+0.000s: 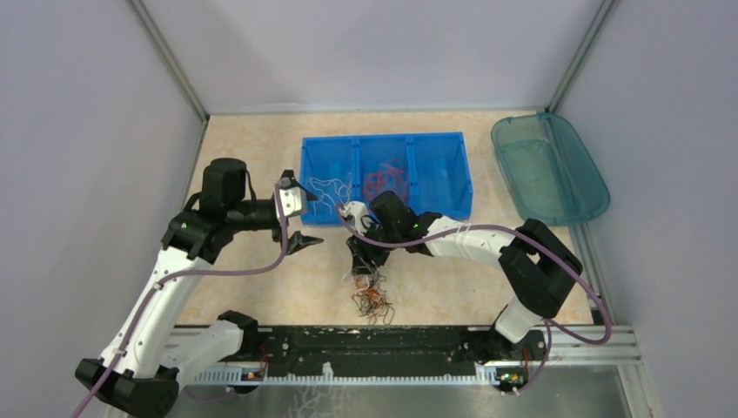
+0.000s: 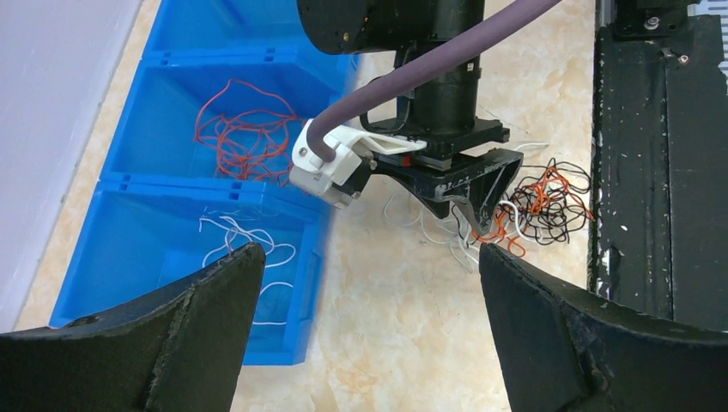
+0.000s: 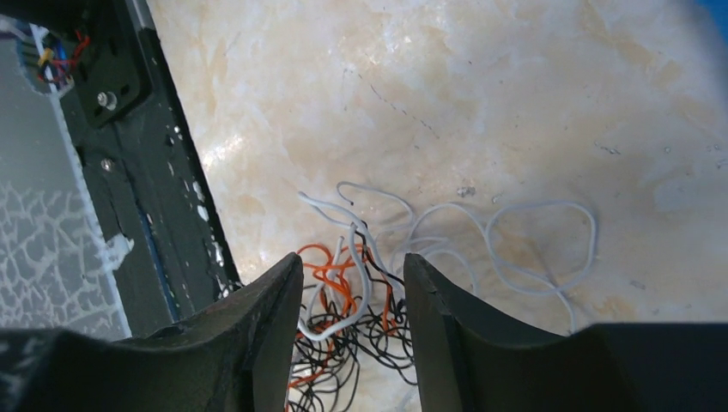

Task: Untangle the cables
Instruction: Untie the cable.

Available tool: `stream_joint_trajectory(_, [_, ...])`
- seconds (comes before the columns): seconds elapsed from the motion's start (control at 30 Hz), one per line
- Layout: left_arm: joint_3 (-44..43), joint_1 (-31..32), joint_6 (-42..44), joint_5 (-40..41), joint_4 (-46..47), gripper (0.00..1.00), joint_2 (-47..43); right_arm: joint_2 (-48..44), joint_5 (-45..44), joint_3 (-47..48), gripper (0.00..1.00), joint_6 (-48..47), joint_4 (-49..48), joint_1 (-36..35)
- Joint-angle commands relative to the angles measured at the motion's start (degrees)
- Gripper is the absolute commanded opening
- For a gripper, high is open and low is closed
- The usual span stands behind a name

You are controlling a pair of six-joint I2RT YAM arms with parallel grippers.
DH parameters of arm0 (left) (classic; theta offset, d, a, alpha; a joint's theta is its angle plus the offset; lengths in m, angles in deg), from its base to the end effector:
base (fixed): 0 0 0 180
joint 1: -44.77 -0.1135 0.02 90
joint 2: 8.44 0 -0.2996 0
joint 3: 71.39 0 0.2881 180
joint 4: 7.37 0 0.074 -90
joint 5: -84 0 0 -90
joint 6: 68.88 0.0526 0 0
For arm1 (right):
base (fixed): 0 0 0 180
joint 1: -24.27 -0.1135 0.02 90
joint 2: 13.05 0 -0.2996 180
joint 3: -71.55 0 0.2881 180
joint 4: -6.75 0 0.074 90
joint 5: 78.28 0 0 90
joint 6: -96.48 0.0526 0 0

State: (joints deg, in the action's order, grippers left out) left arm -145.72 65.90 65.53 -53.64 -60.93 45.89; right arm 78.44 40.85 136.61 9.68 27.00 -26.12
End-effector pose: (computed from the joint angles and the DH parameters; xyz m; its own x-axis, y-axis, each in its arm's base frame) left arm 0.1793 -0.1110 0.3949 0.2035 0.4268 -0.8811 0.9446 0.1509 0.2913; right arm 0.2149 0.2999 0.1975 -0.5126 -0.5429 -0.6652 -0.8586 0.3304 0.3919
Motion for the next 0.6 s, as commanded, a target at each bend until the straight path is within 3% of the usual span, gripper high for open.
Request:
stream_joint_trajectory(0.0, [-0.3, -0.1, -0.1, -2.7, 1.3, 1.00, -1.2, 0.9, -1.8, 3.6, 0.47, -4.5, 3.7, -0.5])
stream_joint_trajectory(0.13, [-0.7, -0.1, -0.7, -2.7, 1.6, 1.00, -1.5, 1.4, -2.3, 2.6, 0.44, -5.7, 3.1, -0.9])
stream_joint_trajectory(0.23, [-1.0, -0.1, -1.2, -2.8, 1.8, 1.00, -1.7, 2.2, -2.1, 2.3, 0.37, -5.7, 3.0, -1.0])
stream_joint_trajectory(0.3, [-1.2, -0.1, -1.6, -3.0, 1.7, 1.00, -2.0, 2.5, -1.7, 2.2, 0.30, -5.4, 2.4, -1.0])
stream_joint_trajectory(0.47, [0.0, -0.1, -3.1, -3.3, 4.0, 1.00, -3.4, -1.4, -1.2, 0.8, 0.00, -3.3, -1.6, -1.1])
stream_joint_trajectory(0.57, [1.2, -0.1, -5.0, -3.3, 5.4, 1.00, -4.0, -6.7, -1.9, -1.0, 0.00, 0.9, -6.6, -0.5])
